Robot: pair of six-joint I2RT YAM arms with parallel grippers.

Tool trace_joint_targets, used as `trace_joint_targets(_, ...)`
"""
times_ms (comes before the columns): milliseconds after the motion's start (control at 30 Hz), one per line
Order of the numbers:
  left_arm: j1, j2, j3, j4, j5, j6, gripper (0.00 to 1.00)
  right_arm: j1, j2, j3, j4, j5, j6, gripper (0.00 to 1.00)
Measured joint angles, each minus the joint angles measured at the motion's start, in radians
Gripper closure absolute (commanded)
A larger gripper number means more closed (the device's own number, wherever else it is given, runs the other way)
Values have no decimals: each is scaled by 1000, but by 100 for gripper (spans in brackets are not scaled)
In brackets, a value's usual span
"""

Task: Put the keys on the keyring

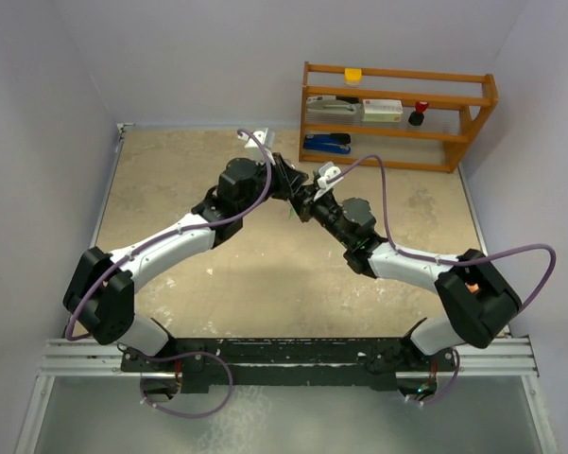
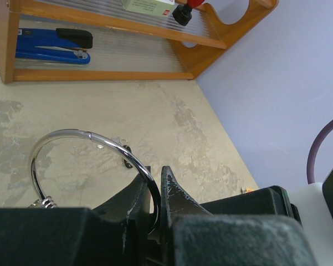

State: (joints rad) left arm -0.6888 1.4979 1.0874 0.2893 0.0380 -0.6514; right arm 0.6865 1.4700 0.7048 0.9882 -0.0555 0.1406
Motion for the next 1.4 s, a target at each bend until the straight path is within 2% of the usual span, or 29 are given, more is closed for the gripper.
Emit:
trace_joint_targets(100, -1, 3, 7, 0, 0, 2, 82, 1, 1, -6, 22, 20, 3, 100)
trace_joint_targets(233, -2, 4, 17, -2, -2, 8, 71, 0, 1, -20, 36, 58, 3, 100)
trace_joint_targets(467, -2, -5, 28, -31, -45, 19, 67, -14, -5, -61, 42, 105, 2, 100)
trace_joint_targets(600, -2, -64, 11, -45, -99, 26, 62, -41, -39, -95, 44, 104, -6, 100)
trace_joint_targets(833, -1, -215, -77, -16, -190, 36, 59, -177, -105, -134, 84, -76, 8, 100)
trace_joint_targets(967, 9, -204, -138, 39, -189, 29, 59, -251, -109, -134, 128, -249, 54, 100)
trace_joint_targets(1167, 42, -131, -239, 165, -128, -48, 57, -271, -109, -133, 172, -463, 117, 100)
trace_joint_targets(1400, 61, -97, -283, 286, -53, -128, 57, -271, -100, -126, 230, -607, 171, 100)
